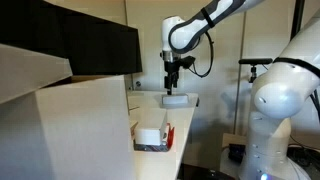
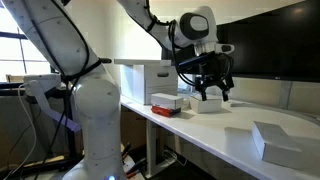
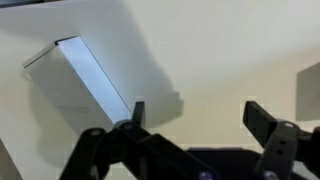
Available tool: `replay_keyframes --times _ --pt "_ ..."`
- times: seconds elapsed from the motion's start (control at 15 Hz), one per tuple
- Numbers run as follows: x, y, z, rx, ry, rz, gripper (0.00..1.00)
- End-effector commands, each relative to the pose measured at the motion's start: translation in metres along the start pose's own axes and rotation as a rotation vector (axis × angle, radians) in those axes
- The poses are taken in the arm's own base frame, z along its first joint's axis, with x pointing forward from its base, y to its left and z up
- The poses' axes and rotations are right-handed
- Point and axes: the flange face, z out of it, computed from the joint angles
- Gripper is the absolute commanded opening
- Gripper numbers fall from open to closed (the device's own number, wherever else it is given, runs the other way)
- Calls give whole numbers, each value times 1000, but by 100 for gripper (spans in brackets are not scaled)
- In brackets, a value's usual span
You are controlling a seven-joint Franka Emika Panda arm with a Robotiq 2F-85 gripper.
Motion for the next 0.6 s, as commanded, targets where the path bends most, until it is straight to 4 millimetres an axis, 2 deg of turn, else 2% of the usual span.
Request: replay_keyframes --times 0.0,0.53 --pt "0 0 -1 0 -1 0 100" --pt "-1 -3 0 8 -6 1 100"
